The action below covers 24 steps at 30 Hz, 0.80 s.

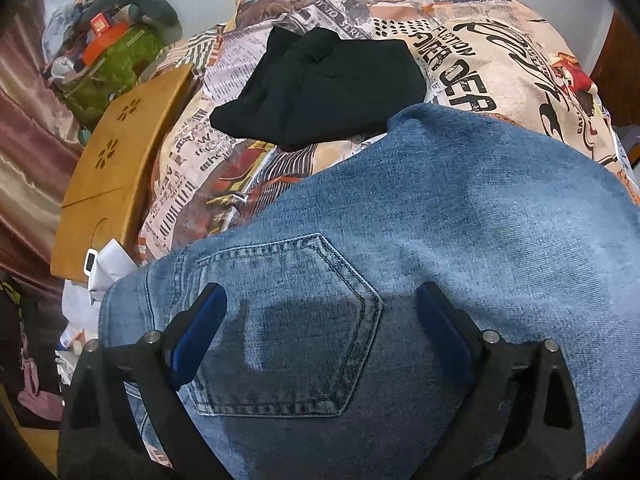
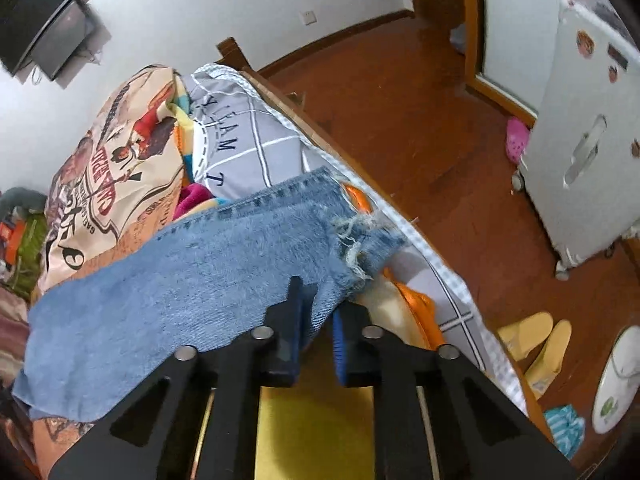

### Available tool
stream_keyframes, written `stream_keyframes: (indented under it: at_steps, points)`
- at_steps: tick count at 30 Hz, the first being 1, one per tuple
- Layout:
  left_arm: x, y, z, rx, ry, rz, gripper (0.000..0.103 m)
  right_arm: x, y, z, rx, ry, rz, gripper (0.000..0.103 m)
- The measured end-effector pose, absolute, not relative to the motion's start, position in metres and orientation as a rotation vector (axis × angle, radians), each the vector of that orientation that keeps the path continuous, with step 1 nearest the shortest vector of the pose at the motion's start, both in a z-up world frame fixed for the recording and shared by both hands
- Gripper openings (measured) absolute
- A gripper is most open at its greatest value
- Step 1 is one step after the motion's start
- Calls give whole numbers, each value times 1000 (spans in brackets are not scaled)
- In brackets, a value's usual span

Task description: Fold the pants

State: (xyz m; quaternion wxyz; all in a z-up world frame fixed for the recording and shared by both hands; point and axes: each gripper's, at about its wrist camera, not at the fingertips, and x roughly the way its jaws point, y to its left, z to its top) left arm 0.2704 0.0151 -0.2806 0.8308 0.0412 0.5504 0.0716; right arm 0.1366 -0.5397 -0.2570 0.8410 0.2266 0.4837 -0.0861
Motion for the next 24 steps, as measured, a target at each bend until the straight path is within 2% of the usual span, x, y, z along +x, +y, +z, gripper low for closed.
stream_keyframes:
  at_steps: [7, 15, 20, 24]
  points:
    - [261, 23, -280, 21, 1174, 128, 97, 143, -536, -220, 355, 946, -162, 5]
    - [264, 18, -268, 41, 1202, 59, 96, 166, -525, -159, 165, 761, -174, 4]
    - [273, -1, -252, 62, 1167, -8, 96, 176, -527, -185, 161, 811, -190, 4]
    - [283, -23, -259, 98, 1186, -61, 96, 181, -533, -233, 192, 935, -207, 4]
